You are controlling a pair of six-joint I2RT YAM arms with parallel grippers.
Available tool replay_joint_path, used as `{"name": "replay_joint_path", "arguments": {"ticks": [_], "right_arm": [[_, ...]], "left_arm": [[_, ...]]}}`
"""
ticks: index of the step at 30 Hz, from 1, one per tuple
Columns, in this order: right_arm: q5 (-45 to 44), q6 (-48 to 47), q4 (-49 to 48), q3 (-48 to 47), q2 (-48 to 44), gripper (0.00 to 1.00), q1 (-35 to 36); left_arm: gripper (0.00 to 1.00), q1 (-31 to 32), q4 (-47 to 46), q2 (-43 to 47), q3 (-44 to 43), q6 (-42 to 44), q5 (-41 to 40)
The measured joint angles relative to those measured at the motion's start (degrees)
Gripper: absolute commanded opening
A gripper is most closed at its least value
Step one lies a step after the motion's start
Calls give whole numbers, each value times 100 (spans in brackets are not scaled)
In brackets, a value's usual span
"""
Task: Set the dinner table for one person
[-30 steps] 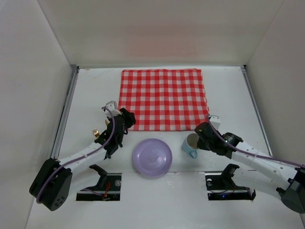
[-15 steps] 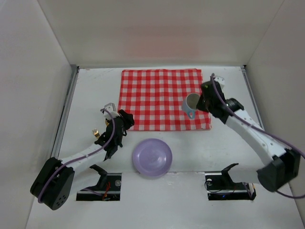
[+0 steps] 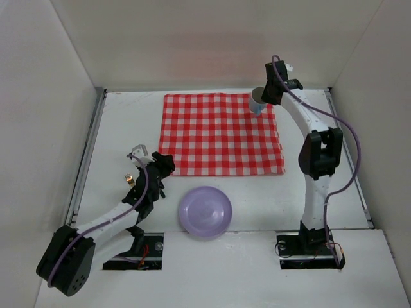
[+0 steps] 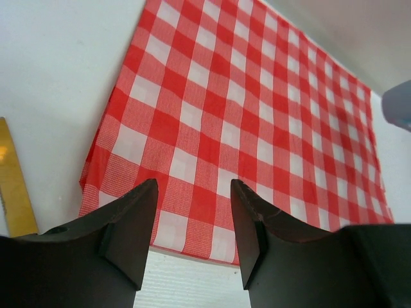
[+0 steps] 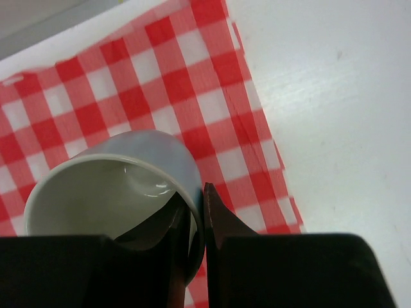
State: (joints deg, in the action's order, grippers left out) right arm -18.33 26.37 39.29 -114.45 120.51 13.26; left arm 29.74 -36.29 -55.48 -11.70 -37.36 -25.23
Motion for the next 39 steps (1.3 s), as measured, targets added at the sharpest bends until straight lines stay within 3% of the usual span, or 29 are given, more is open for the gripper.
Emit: {"name": "replay_joint_path", "arguments": {"ticks": [6, 16, 19, 21, 25, 33, 36, 39], "right_arm": [[28, -173, 745, -1766, 1281, 10, -173], [243, -243, 1633, -3073, 2319, 12, -247], [267, -245, 1749, -3434, 2581, 22, -258], [280, -219, 1788, -3598, 2699, 36, -264], [291, -208, 1816, -3834, 2726, 49, -269], [146, -219, 1849, -3722, 2142, 58, -236], [-46, -262, 1670, -2914, 1191, 58, -162], [-157, -317, 1054, -1423, -328, 59, 94]], "left_arm": [[48, -37, -173, 461, 212, 0, -286], [48, -22, -208, 227, 212, 2, -352], [49, 11, -205, 149, 212, 4, -352], [50, 20, -205, 118, 212, 7, -352], [50, 20, -210, 39, 208, 22, -352], [50, 70, -208, -35, 195, 48, -352], [51, 70, -210, -35, 192, 50, -352], [51, 79, -210, -39, 192, 50, -354]]}}
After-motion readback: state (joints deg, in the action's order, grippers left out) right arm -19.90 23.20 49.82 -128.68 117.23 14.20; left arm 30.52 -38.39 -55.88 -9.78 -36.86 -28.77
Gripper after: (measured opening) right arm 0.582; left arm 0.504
